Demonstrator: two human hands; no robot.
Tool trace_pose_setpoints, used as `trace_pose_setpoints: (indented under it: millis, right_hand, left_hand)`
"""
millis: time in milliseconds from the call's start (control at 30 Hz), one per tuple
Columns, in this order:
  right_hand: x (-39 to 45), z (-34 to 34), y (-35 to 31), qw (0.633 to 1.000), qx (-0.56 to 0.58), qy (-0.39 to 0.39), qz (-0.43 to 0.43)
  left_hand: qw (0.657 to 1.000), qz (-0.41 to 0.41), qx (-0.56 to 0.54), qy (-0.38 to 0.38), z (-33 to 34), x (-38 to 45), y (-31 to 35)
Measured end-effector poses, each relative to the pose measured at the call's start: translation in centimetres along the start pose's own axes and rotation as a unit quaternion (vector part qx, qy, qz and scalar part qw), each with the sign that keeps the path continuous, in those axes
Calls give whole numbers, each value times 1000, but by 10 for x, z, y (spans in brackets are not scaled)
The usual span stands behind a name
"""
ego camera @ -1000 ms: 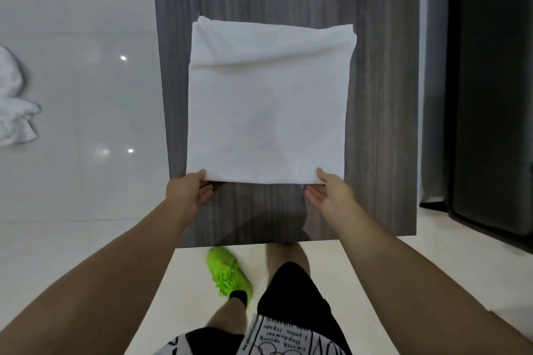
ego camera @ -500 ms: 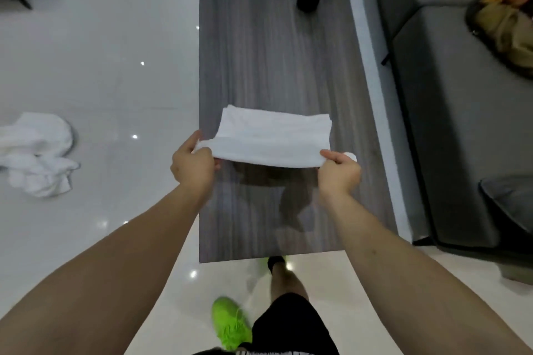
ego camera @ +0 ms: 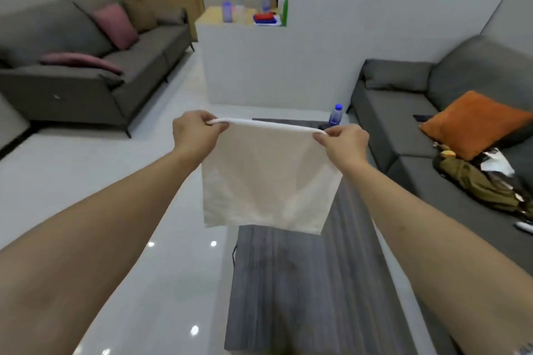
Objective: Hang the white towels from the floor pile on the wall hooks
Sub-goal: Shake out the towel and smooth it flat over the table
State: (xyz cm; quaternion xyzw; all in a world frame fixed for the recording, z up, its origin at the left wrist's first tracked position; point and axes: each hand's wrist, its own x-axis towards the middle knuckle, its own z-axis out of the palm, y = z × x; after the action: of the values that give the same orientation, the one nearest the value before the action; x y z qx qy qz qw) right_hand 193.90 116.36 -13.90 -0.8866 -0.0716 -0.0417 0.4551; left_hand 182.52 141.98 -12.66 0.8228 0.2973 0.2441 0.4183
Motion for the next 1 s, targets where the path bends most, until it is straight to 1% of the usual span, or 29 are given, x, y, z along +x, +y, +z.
trace_pose_setpoints:
  millis: [67, 167, 200, 267, 333, 433, 533, 633, 733, 800, 900, 1000]
  right_hand:
    - [15, 2, -34, 996, -60, -19, -67]
    - [38, 18, -83, 977, -127, 1, -173]
    - [46, 28, -100, 968, -122, 3, -218]
    - [58, 48, -136, 955, -74, -31, -284]
    - [66, 69, -171, 945, -19, -85, -315]
    - [66, 98, -220, 921, 36, -126, -367]
    - [56, 135, -265, 893, 64, -177, -410]
    - [29, 172, -306, 860, 88, -238, -444]
    - [-14, 208, -348, 817, 116, -281, -489]
    - [-48, 232, -376, 795, 115, -300, -515]
    - [-108, 263, -419, 767, 118, -311, -549]
    - [-179, 286, -463, 744, 132, -332, -565]
  left_hand:
    - [998, 22, 51, 38, -28, 14, 7]
    - [982, 45, 150, 109, -69, 34, 15]
    - [974, 52, 176, 134, -82, 41, 16]
    - [961, 69, 205, 174, -109, 52, 17]
    - [955, 72, 210, 195, -138, 58, 13]
    - [953, 35, 186, 237, -185, 56, 1]
    - [934, 16, 216, 285, -234, 41, -16]
    - [914, 8, 243, 326, -282, 16, -34]
    - [893, 8, 278, 355, -334, -16, -52]
    - [877, 0, 315, 364, -372, -39, -65]
    - [853, -30, 342, 393, -436, -76, -87]
    - [833, -60, 368, 409, -506, -118, -116]
